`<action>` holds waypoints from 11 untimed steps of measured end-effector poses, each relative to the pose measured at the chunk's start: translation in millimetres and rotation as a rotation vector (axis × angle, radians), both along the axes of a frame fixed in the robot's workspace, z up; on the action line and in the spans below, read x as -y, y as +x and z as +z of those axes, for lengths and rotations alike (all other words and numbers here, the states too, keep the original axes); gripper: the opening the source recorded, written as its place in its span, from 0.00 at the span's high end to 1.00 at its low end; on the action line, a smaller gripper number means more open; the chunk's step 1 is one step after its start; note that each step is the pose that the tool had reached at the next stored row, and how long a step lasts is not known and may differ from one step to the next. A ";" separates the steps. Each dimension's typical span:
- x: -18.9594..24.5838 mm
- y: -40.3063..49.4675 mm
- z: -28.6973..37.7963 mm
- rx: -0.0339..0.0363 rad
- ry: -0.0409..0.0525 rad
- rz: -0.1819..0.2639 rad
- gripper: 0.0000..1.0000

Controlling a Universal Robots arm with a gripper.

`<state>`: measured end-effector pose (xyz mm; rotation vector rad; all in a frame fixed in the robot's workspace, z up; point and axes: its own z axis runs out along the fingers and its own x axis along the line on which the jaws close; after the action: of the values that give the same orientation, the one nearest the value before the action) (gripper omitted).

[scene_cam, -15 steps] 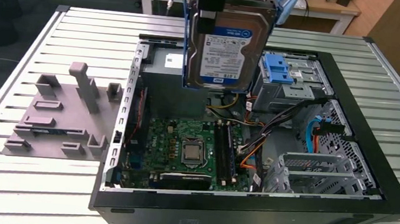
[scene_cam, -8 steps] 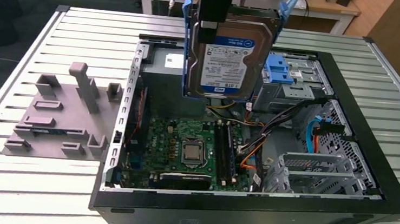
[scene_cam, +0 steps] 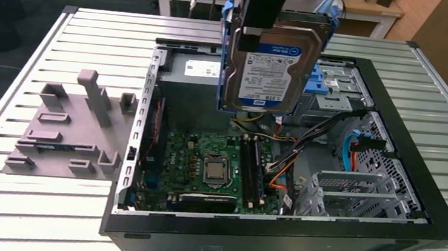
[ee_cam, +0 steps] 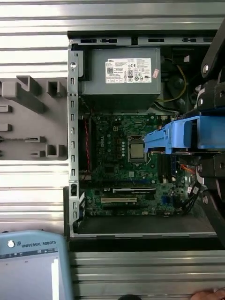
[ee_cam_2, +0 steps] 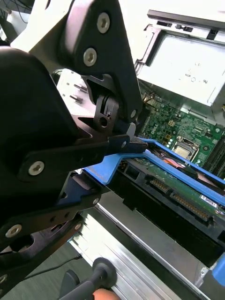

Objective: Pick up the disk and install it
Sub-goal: 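Insert the disk into the insertion slot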

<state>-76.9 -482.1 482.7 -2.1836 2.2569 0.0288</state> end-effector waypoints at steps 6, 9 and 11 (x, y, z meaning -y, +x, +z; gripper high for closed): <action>17.9 0.2 -1.3 0.0001 0.0001 0.000 0.64; 29.1 0.4 -2.2 0.0001 -0.0001 0.000 0.64; 34.1 1.8 -3.0 0.0001 0.0000 0.000 0.64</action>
<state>-75.2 -516.2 479.7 -2.1834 2.2569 0.0287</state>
